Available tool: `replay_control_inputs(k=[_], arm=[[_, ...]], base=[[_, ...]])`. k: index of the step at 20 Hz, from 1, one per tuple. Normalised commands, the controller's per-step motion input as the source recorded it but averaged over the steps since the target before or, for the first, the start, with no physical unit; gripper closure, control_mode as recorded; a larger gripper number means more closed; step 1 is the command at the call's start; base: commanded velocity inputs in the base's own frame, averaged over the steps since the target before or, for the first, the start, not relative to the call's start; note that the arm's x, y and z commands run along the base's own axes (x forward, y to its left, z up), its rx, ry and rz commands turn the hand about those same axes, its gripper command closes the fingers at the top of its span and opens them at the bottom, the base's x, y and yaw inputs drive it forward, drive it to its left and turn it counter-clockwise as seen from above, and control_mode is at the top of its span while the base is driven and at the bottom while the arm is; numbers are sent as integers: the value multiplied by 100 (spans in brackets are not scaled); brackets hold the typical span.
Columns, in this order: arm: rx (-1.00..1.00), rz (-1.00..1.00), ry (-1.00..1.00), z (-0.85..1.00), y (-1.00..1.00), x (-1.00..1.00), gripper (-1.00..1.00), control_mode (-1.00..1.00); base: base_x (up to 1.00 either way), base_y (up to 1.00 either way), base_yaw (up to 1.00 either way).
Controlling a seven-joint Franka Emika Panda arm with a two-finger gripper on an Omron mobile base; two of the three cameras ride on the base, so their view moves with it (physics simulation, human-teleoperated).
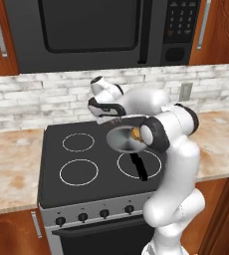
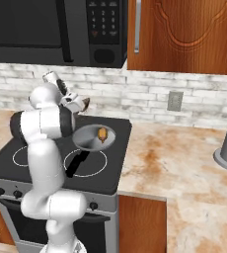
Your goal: Take the chicken drumsticks from the pan and place one on each plate on the dining counter.
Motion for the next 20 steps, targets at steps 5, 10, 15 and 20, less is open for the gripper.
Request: replay_control_inputs(k=[5,10,15,20], arm=[[20,0,-77,-29,-90,-100,100,-100],[37,0,-17,84,-42,-100,100,-100],[9,1,16,100,3,-100,100,-100],[8,0,23,72,0,-100,100,-100]], base=[[0,0,0],[0,0,0],[0,0,0],[0,0,0]])
